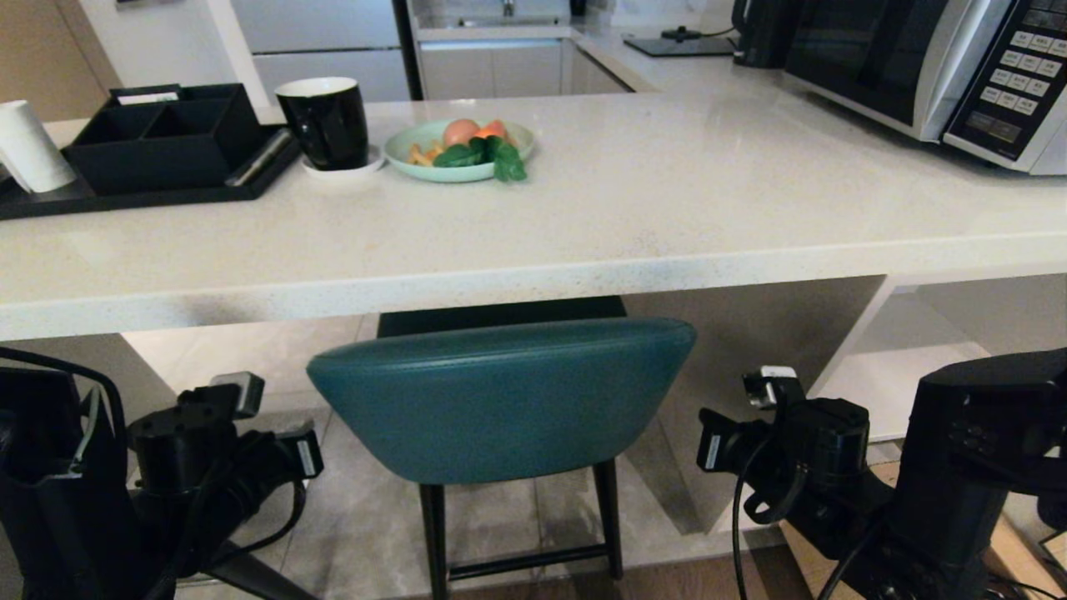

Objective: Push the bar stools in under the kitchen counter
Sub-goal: Pull the blue chair out from under the dining table

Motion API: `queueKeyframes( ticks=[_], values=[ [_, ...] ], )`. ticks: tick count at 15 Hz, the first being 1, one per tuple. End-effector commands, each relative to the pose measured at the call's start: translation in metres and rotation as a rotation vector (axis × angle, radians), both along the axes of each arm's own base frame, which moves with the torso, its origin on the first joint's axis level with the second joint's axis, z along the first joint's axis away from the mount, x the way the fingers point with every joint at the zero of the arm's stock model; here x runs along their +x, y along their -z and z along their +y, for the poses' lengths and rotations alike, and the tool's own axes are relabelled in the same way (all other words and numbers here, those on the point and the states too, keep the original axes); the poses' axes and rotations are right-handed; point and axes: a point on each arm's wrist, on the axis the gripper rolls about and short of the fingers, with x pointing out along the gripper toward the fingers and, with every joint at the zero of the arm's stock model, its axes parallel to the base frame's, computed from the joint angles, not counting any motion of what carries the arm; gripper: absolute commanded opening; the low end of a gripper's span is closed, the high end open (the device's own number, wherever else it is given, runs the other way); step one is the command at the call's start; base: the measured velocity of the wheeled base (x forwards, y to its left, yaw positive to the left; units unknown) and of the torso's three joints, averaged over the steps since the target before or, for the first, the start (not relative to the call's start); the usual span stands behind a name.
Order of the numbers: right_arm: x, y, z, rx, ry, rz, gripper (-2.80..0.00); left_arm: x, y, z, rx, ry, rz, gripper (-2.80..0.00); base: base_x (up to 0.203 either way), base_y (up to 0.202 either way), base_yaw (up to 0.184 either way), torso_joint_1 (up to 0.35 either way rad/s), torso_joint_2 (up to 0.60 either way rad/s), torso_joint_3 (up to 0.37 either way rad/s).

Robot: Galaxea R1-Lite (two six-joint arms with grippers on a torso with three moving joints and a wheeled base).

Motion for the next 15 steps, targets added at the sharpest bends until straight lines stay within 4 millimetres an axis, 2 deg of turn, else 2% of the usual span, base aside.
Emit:
queueKeyframes(
  ticks=[1,4,9,14,15],
  values=[
    [0.016,-0.002,-0.004,0.017,0.035,-0.042,-2.80,0.021,0.000,0.010,0.020,-0.026,-0.051,-2.80,0.000,0.000,0.000,0.000,0.00,0.000],
    [0.035,-0.004,-0.010,0.033,0.094,-0.087,-2.80,0.036,-0.009,0.006,0.030,-0.020,-0.120,-2.80,0.000,0.000,0.000,0.000,0.00,0.000],
    [0.063,0.001,-0.004,0.052,0.120,-0.146,-2.80,0.067,-0.003,-0.001,0.031,-0.028,-0.174,-2.80,0.000,0.000,0.000,0.000,0.00,0.000],
    [0.093,-0.018,0.002,0.091,0.130,-0.261,-2.80,0.112,-0.011,0.002,0.029,-0.066,-0.308,-2.80,0.000,0.000,0.000,0.000,0.00,0.000],
    [0.096,-0.019,0.003,0.090,0.129,-0.263,-2.80,0.120,-0.006,0.001,0.036,-0.067,-0.318,-2.80,0.000,0.000,0.000,0.000,0.00,0.000]
  ],
)
